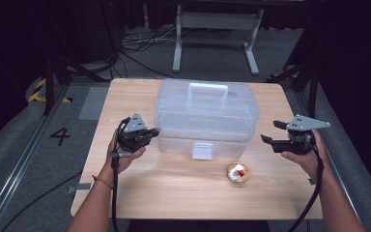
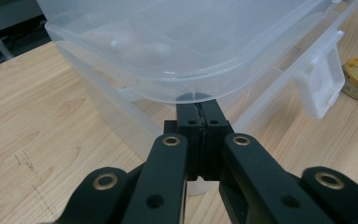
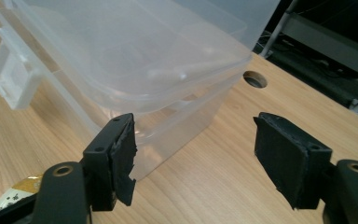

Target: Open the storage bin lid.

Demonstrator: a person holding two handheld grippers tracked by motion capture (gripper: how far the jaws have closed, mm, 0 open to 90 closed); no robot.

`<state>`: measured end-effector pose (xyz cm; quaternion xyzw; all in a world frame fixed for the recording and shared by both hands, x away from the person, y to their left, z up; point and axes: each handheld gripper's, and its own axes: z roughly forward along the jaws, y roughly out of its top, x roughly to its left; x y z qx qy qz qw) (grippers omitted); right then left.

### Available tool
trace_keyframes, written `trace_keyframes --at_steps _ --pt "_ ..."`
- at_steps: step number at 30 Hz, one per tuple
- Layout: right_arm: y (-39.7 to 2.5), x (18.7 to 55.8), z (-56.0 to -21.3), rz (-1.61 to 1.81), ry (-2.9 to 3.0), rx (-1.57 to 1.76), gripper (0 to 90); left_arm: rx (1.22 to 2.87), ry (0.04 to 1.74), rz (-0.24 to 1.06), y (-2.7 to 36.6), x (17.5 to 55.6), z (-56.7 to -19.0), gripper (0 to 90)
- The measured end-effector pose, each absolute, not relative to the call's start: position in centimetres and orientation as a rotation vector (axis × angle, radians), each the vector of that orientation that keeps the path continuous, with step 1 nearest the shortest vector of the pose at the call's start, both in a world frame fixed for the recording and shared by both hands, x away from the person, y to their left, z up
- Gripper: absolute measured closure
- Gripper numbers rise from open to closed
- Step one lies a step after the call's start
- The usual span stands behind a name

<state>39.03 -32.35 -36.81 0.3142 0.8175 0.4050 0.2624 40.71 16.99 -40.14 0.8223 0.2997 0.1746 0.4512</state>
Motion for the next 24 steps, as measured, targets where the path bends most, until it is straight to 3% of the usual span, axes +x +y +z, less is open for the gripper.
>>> trace_keyframes --at_steps 11,15,24 --pt "-31.1 39.9 -38.9 1.1 2.192 0.866 29.7 2.03 0.711 0.428 17.1 40.7 -40.3 89.8" --pt "-31.5 39.9 -38.9 1.161 2.174 0.89 33.5 2.028 0.708 0.426 17.2 40.8 -40.3 89.9" --pt "-30.4 40.3 -40.0 1.156 2.153 0.939 30.7 2.019 0.703 0.419 17.2 40.8 -40.4 89.9"
